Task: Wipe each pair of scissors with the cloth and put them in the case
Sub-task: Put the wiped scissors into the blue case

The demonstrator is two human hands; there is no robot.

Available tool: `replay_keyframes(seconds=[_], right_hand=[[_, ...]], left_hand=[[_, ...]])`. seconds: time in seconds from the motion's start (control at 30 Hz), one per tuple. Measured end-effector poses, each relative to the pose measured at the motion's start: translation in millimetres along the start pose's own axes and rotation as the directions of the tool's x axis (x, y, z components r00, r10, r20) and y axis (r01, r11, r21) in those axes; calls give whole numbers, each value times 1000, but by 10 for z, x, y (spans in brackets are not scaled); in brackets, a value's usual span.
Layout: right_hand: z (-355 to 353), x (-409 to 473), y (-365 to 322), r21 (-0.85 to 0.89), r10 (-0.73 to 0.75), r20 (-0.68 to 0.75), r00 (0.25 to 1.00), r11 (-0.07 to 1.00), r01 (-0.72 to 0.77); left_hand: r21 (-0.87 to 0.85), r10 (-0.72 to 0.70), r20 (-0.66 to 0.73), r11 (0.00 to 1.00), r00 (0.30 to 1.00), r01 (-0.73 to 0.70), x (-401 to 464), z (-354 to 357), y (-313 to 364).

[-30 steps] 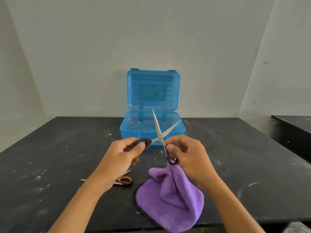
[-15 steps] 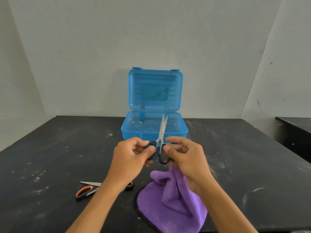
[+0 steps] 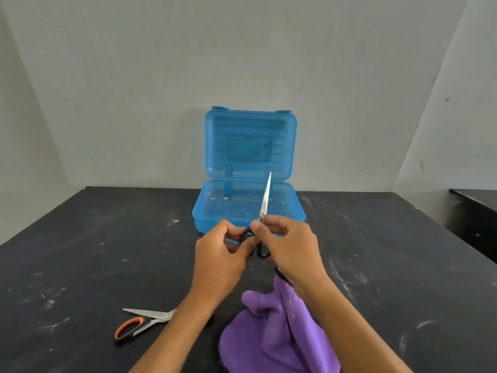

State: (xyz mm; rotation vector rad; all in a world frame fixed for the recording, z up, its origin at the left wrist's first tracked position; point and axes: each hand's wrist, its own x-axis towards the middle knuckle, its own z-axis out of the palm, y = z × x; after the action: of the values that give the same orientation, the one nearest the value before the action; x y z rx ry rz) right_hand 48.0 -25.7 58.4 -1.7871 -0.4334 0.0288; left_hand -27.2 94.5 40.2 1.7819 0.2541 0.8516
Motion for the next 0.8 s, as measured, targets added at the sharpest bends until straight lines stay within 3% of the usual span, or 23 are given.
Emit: replay_keyframes(seconds=[0.07,0.23,0.37,0.47,0.53,0.63,0.8], right_hand=[[1,107,-50,-26,12,-23,1000,1000,-13],[-43,490,-76,-155,25,-30,999,987,-29],[-108,922,-33,-318,-43,83,996,946,67],[-148,1428,42,-537,-142,180,973,815,218],[-113,1776,111,-634,-161,272,949,712,302],[2,2213,247,-726,-106,385,917,578,372],[256,2616,511,-760,-2,518,855,458,461]], left_hand=[[21,38,16,999,999,-38,63,51,-10],[17,13,253,1000,967,-17,306,-20,-103],[300,30,224,949,974,-98,690,-227,-261],[511,30,206,849,978,-133,1059,-378,-392],[560,15,234,816,972,-147,1294,-413,-497],[580,13,272,796,962,-175,1627,-352,-666],[737,-32,361,623,932,-264,2073,-106,-957]])
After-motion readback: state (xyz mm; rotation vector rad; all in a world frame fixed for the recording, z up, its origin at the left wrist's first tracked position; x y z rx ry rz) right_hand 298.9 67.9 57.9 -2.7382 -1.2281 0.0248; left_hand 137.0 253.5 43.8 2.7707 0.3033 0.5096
